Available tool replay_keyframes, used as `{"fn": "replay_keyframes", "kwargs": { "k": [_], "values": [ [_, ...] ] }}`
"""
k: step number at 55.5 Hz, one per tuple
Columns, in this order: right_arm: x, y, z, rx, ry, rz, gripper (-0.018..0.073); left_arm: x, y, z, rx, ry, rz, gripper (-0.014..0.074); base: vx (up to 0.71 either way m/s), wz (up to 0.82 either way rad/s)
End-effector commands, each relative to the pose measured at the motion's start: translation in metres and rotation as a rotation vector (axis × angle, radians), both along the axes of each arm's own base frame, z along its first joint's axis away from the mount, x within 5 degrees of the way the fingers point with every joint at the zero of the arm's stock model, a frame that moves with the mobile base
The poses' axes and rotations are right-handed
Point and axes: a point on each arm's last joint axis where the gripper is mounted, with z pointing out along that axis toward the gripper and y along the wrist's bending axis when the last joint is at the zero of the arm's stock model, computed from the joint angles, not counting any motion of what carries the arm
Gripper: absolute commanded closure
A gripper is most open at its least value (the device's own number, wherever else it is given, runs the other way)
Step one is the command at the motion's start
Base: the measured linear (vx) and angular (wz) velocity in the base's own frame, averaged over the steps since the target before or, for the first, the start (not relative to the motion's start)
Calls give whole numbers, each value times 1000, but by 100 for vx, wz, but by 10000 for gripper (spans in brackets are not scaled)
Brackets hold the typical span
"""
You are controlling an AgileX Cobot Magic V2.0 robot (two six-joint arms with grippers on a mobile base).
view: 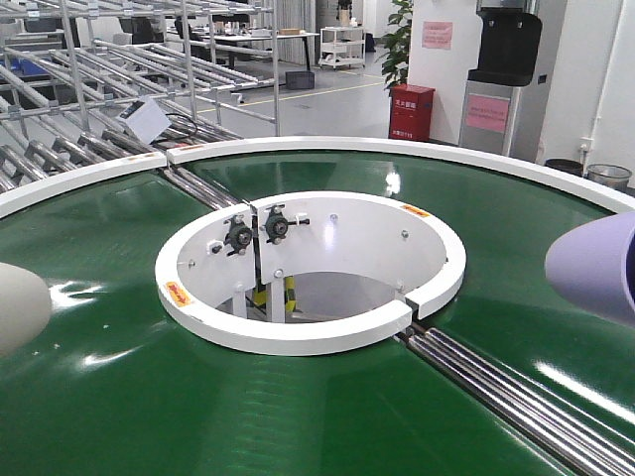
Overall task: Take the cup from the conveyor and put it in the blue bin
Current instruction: 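Lift both held cups up off the conveyor belt, then drive the base away from the conveyor holding both cups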
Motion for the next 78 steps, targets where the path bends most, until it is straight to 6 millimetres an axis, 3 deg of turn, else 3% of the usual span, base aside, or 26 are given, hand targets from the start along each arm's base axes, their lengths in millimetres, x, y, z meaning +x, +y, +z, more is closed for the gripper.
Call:
{"fn": "replay_keyframes", "kwargs": {
  "k": [1,78],
  "values": [
    [-5,-1,19,11,-129,9,568,-1,1,16,-39,-105,19,603,0,0],
    [-5,-1,19,11,-129,9,568,-1,1,16,-39,-105,19,603,-10,-9]
  ]
}}
